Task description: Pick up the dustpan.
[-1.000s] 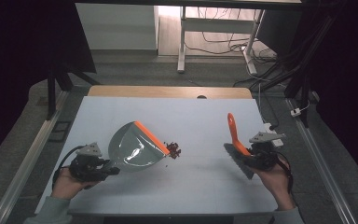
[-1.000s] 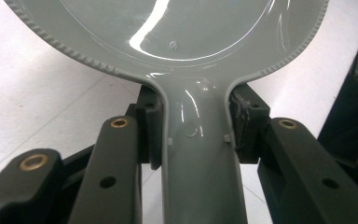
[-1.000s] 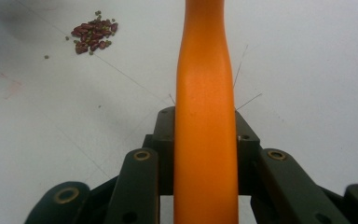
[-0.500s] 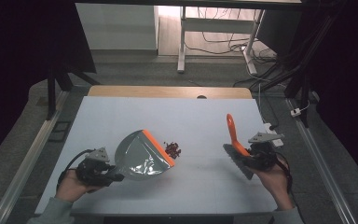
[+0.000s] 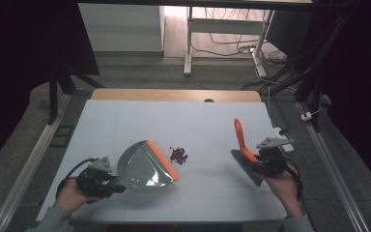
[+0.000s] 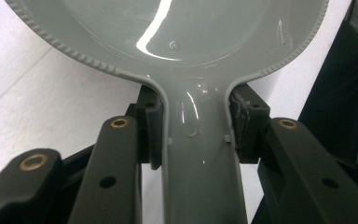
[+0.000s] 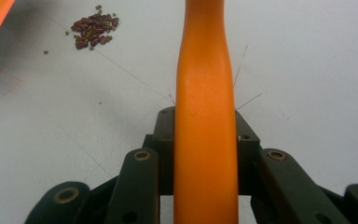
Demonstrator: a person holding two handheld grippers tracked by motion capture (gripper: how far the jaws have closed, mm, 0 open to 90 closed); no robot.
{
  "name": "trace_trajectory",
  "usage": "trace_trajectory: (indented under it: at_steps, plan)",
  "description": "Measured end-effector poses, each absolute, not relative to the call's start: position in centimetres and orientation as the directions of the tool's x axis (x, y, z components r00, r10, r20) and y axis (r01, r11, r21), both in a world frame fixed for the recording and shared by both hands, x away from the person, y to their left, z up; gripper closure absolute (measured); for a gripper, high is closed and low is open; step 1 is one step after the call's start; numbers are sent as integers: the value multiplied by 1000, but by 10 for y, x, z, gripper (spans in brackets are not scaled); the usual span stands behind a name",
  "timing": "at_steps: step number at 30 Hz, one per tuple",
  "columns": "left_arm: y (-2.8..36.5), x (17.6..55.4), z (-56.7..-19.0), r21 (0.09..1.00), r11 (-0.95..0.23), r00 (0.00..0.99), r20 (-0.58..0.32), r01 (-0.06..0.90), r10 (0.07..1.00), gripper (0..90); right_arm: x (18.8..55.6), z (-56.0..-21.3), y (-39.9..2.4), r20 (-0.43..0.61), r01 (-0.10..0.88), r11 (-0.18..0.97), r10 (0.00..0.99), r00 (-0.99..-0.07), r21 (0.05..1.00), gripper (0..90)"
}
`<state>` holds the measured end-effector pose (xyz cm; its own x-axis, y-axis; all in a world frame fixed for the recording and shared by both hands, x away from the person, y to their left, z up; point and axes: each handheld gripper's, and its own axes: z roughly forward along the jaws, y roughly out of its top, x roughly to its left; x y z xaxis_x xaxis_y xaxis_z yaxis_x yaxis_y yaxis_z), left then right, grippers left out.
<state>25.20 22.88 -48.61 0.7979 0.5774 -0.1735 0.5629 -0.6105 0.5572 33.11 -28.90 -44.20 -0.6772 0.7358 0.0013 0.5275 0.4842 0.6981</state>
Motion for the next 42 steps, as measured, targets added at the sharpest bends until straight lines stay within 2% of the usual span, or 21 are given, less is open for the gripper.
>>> trace_trajectory:
  at_steps: [10, 19, 42]
  plan:
    - [239, 251, -489, 526, -623, 787, -161, 579, 595, 613, 332, -443, -289, 5, 533, 483, 738, -675, 695, 709]
    - [225, 253, -496, 482, -669, 808, -161, 566, 567, 613, 332, -444, -288, 6, 535, 487, 736, -677, 691, 709]
    - [208, 261, -506, 449, -676, 803, -204, 585, 559, 614, 333, -442, -283, -8, 515, 501, 722, -692, 696, 709]
